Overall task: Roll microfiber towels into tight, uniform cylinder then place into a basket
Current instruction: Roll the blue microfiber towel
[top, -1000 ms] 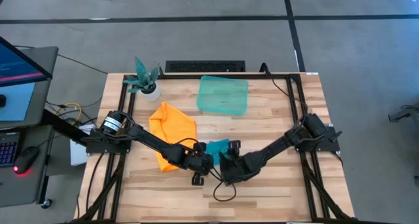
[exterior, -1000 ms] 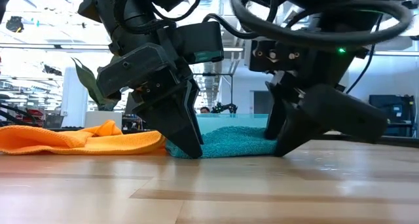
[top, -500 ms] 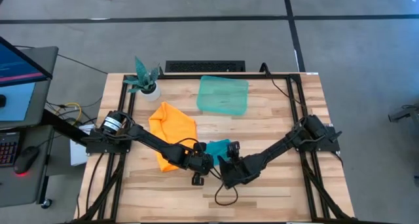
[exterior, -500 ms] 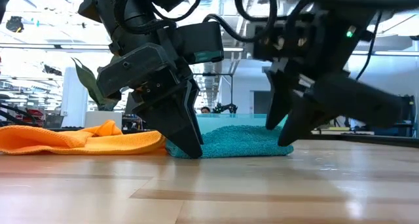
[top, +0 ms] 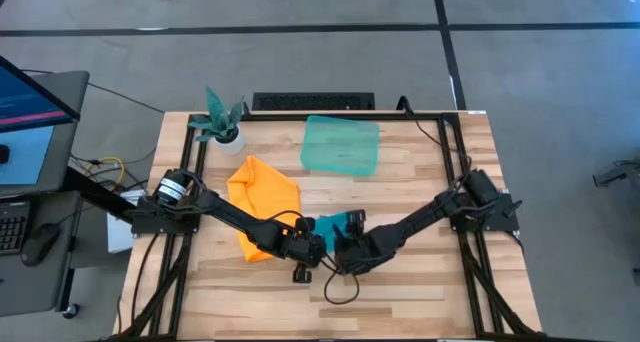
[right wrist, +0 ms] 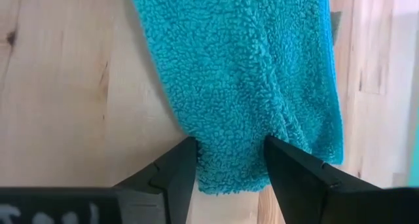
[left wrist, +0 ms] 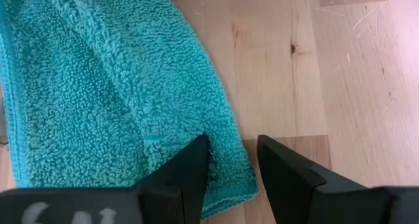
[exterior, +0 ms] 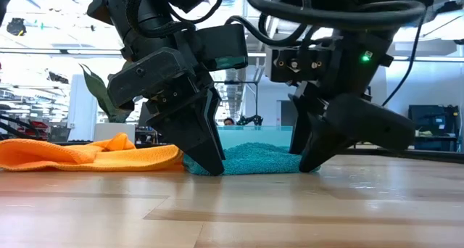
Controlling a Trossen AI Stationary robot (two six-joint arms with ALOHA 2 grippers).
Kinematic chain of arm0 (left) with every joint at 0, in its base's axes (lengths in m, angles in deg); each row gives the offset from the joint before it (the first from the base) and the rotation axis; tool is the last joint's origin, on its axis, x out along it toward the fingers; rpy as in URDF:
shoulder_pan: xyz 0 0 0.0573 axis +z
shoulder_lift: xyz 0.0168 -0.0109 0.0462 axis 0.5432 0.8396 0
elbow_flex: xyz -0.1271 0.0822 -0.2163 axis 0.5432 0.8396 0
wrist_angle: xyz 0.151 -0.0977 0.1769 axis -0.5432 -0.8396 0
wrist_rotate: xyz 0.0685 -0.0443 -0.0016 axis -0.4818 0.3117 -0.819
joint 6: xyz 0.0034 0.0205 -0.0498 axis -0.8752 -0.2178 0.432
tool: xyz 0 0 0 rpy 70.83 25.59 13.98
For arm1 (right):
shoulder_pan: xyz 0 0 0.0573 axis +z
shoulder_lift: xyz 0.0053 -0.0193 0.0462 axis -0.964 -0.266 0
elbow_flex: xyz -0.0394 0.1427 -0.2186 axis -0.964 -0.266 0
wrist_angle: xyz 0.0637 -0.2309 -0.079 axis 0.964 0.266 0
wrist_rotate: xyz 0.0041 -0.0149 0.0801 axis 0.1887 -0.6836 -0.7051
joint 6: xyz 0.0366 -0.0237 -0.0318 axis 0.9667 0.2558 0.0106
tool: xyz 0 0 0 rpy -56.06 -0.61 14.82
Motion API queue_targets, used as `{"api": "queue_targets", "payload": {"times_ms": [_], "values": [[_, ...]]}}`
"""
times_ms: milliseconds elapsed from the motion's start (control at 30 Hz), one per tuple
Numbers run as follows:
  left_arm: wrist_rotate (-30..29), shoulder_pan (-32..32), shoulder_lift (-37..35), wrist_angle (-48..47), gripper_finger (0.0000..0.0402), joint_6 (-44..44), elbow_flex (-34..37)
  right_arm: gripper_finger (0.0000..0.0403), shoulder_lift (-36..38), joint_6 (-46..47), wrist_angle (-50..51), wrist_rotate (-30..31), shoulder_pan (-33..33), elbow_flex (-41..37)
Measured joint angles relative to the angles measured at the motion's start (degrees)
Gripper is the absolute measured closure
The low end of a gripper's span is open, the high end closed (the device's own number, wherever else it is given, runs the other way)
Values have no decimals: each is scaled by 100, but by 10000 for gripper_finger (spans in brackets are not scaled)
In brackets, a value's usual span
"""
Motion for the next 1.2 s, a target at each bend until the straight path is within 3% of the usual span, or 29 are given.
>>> {"api": "queue_targets", "payload": {"times_ms": [333,800,1000,1200], "values": [[-6,-16,0,-4,274,-142,0,214,-9,434,-136,-332,-190,-45],[-32,-47,-64,-156,274,-338,4,387,-7,1012,-149,-792,-233,-45],[-532,-222,-404,-645,274,-232,26,380,-4,1226,-140,-866,-235,-32],[-1447,-592,-712,-1221,274,-81,26,376,1,1459,-129,-990,-243,-31]]}}
